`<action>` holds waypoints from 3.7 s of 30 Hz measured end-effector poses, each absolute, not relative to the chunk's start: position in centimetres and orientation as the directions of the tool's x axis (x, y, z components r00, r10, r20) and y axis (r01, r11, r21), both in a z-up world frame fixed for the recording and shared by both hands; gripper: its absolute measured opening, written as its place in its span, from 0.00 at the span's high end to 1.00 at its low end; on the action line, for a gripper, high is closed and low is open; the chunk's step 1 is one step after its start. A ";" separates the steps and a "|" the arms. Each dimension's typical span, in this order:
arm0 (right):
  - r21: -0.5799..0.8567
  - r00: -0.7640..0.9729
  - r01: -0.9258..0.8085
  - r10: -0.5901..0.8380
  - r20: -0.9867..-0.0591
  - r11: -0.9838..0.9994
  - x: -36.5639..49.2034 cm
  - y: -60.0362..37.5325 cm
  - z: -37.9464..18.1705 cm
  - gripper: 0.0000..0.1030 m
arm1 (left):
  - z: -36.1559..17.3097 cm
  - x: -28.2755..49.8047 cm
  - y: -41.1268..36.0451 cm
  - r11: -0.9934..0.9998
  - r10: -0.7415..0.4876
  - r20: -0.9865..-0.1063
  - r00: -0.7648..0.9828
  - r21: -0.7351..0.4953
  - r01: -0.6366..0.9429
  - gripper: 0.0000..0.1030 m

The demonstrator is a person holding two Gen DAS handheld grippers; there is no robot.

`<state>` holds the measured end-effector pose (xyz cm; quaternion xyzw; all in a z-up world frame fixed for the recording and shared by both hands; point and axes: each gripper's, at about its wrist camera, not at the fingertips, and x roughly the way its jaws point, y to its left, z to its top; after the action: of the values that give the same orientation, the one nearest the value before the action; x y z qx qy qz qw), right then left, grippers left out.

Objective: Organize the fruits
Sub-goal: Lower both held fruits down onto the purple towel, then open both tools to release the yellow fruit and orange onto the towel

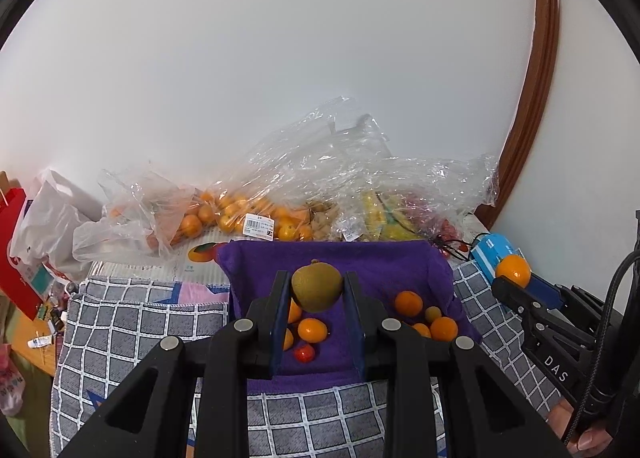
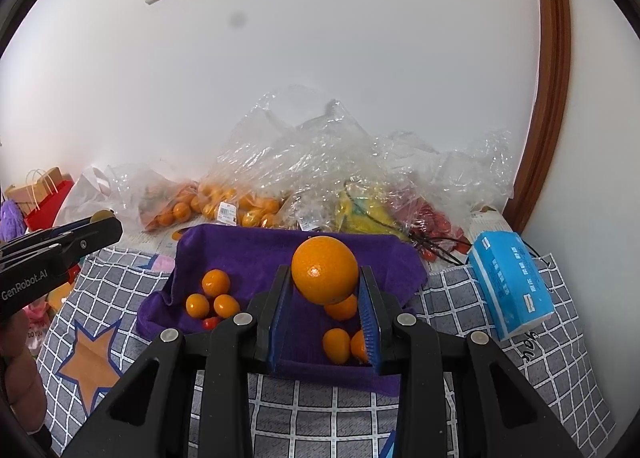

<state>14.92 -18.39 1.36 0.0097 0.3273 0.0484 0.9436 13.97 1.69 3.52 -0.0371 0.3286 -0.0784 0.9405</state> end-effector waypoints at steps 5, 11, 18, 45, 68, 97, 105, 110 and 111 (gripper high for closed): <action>0.042 0.774 -0.078 0.087 -0.627 0.996 15.8 -18.6 1.0 0.68 | 2.9 15.1 1.8 0.983 -0.180 -0.620 0.763 -0.133 0.123 0.76; 0.037 0.768 -0.069 0.077 -0.636 0.997 16.8 -18.8 0.3 0.69 | 2.1 16.4 2.1 0.982 -0.185 -0.633 0.751 -0.144 0.120 0.76; 0.037 0.751 -0.054 0.065 -0.657 0.998 18.2 -19.6 -1.0 0.68 | 1.2 18.1 3.0 0.984 -0.175 -0.647 0.742 -0.148 0.103 0.76; 0.053 0.687 -0.030 0.059 -0.724 0.998 25.8 -22.5 -7.7 0.68 | -5.7 25.8 2.5 0.981 -0.191 -0.752 0.631 -0.173 0.091 0.76; 0.094 0.589 -0.063 0.113 -0.800 0.994 29.5 -21.8 -13.3 0.68 | -9.8 29.2 -3.2 0.976 -0.201 -0.828 0.523 -0.124 0.179 0.76; 0.130 0.621 -0.055 0.136 -0.772 0.990 27.8 -22.0 -10.5 0.52 | -10.3 27.2 -3.1 0.980 -0.177 -0.857 0.484 -0.112 0.162 0.60; 0.098 0.680 -0.045 0.102 -0.726 0.994 22.2 -21.2 -5.5 0.36 | -5.9 21.6 -2.0 0.985 -0.161 -0.811 0.562 -0.092 0.149 0.54; 0.075 0.688 -0.035 0.079 -0.721 0.997 17.7 -20.4 -3.0 0.36 | -3.4 17.5 -1.7 0.984 -0.172 -0.775 0.608 -0.101 0.150 0.45; 0.073 0.693 -0.028 0.072 -0.718 0.997 16.5 -20.4 -2.4 0.36 | -2.9 16.7 -1.5 0.983 -0.177 -0.768 0.616 -0.105 0.151 0.45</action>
<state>16.55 -20.36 -2.39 0.0279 0.3910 0.0272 0.9196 16.74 -1.52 -2.92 -0.0147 0.4284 -0.0913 0.8988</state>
